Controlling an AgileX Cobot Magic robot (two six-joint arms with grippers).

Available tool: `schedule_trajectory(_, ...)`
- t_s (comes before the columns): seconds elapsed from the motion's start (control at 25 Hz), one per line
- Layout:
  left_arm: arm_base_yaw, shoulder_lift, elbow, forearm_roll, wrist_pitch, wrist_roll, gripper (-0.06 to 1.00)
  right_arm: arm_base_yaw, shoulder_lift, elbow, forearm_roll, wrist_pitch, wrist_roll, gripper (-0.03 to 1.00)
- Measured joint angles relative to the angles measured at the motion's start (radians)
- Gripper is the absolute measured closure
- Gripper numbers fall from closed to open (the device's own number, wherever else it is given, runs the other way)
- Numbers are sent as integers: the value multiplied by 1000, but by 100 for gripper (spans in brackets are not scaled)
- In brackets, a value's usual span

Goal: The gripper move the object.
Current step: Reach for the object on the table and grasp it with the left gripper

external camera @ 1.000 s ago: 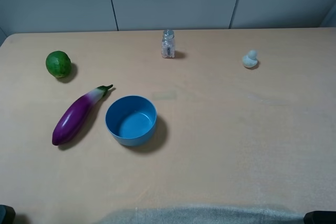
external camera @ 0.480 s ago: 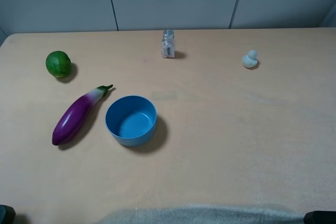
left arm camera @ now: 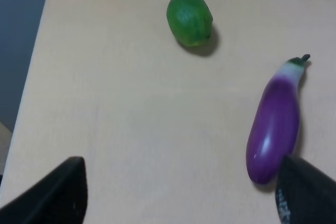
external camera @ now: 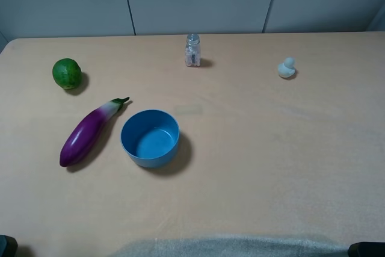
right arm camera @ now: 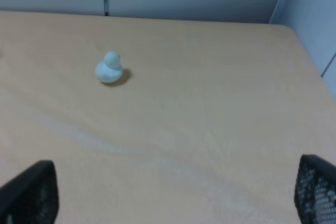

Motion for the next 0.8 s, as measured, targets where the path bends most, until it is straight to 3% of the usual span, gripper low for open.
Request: schedule_trajectory(0.8, 0, 49, -6, -3, 0, 0, 15, 0, 0, 0, 0, 0, 0, 29)
